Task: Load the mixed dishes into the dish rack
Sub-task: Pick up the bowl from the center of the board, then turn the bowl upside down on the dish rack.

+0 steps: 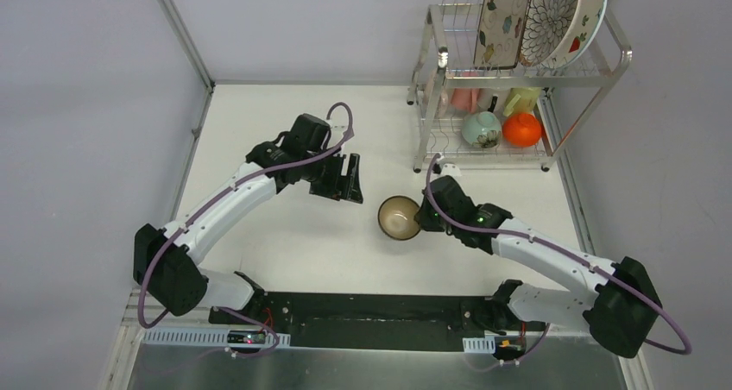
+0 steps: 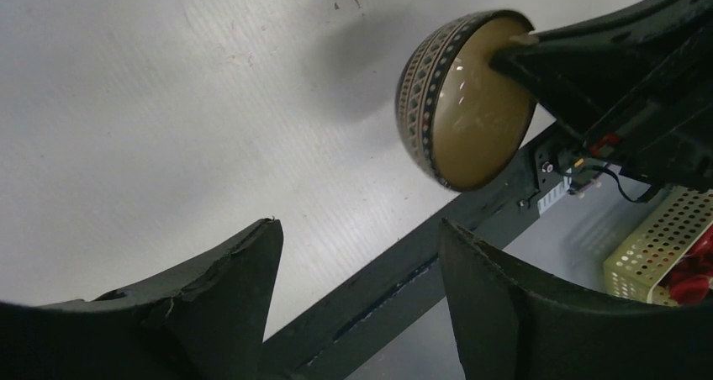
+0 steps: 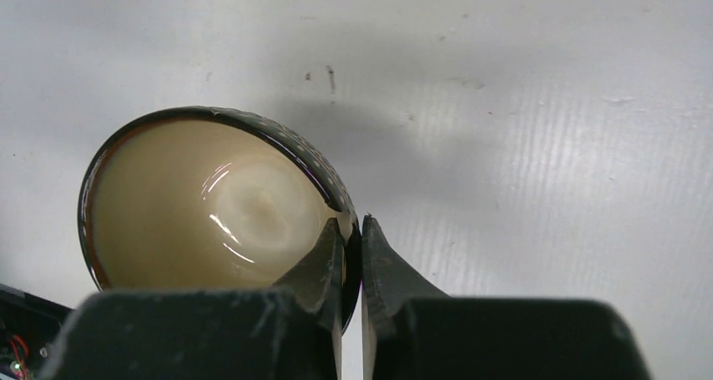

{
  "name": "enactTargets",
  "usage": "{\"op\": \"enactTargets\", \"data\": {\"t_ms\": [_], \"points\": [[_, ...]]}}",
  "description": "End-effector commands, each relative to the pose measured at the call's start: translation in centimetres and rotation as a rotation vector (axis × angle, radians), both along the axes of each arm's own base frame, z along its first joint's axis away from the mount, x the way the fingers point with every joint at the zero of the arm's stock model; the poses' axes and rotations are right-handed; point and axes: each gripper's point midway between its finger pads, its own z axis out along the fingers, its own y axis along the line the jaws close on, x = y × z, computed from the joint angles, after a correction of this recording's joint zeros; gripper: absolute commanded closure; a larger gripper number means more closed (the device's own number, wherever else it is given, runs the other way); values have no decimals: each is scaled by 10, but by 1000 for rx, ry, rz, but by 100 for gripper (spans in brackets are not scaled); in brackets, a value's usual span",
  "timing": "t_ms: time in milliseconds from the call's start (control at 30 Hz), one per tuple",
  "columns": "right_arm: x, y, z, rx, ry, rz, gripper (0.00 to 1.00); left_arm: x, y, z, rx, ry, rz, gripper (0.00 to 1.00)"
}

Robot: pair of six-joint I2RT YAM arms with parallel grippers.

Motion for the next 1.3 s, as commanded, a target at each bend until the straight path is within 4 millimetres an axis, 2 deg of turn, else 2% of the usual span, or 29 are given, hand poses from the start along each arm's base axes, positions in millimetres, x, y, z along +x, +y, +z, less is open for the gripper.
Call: {"op": "enactTargets", "data": {"t_ms": [0,267,433,500,600,767,867,1033,1267], "points": [[27,49,62,173,-161,-30,100,10,-22,9,-100,22,-9,31],[30,83,75,172,-182,8,100,16,-27,-18,-74,75,-3,34],[31,97,86,203,-200,30,100,23,-18,-28,-1,19,38,46],[29,102,89,219,-204,41,100,26,-15,-30,19,-1,47,56],[28,108,92,237,-211,51,100,28,-10,-37,53,-7,60,78],[23,125,84,280,-198,104,99,26,-7,-51,82,16,53,100],[20,129,83,322,-188,112,81,27,-5,-55,95,24,59,100],[17,127,85,392,-197,90,35,28,0,-46,49,47,97,100],[15,131,91,578,-203,25,7,33,3,-21,-137,84,147,100]]}}
